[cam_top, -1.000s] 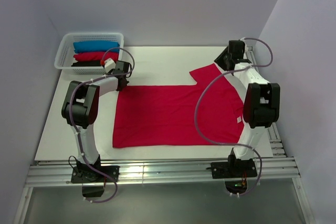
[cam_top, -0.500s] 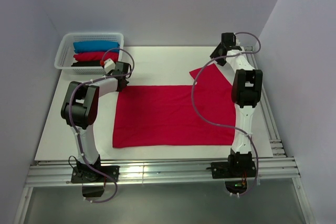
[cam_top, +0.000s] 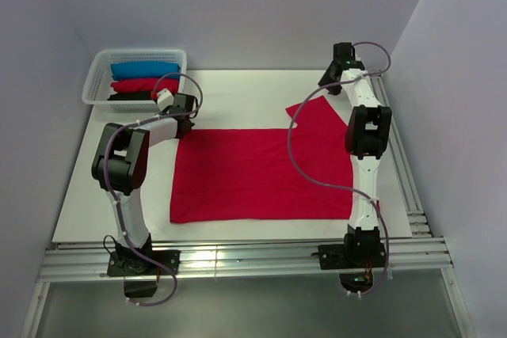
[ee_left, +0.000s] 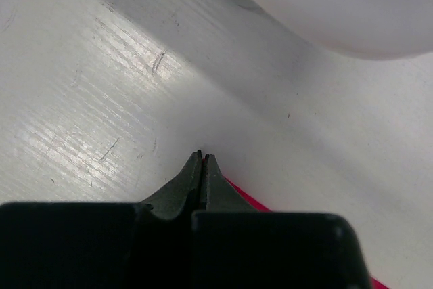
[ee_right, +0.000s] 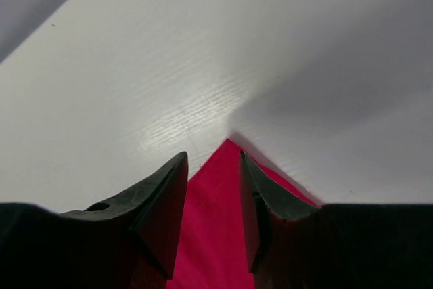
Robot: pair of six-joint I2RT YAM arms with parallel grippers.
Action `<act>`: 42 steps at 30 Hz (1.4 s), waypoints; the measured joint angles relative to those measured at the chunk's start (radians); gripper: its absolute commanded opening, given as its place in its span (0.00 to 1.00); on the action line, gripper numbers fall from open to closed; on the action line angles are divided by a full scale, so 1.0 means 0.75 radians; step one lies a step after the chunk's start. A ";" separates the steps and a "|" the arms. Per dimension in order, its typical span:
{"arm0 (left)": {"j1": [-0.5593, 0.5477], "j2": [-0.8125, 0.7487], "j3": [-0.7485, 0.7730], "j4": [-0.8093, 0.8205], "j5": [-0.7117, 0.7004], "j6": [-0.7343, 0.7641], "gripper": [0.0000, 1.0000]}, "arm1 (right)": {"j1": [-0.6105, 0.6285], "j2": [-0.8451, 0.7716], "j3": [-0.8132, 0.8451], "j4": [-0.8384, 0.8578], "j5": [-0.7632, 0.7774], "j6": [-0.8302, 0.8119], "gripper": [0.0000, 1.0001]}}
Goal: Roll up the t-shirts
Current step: Fold the tshirt
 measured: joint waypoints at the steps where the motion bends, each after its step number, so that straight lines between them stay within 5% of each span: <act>1: 0.000 0.000 -0.001 0.002 0.001 0.000 0.00 | 0.000 0.008 0.000 -0.013 -0.005 -0.018 0.48; 9: 0.000 0.000 -0.003 0.008 0.003 -0.001 0.00 | -0.005 0.020 0.002 -0.046 -0.084 -0.194 0.51; 10: 0.000 0.000 -0.003 0.008 0.003 -0.001 0.00 | -0.005 0.020 0.002 -0.053 -0.083 -0.213 0.60; 12: 0.000 0.000 -0.003 0.008 0.004 -0.001 0.00 | -0.005 0.021 0.005 -0.073 -0.072 -0.249 0.60; 34: 0.000 0.000 -0.003 0.008 0.006 -0.001 0.00 | 0.008 0.125 0.082 -0.041 -0.029 -0.445 0.51; 42: 0.000 0.000 -0.003 0.008 0.006 -0.001 0.00 | 0.010 0.142 0.109 -0.055 -0.084 -0.478 0.33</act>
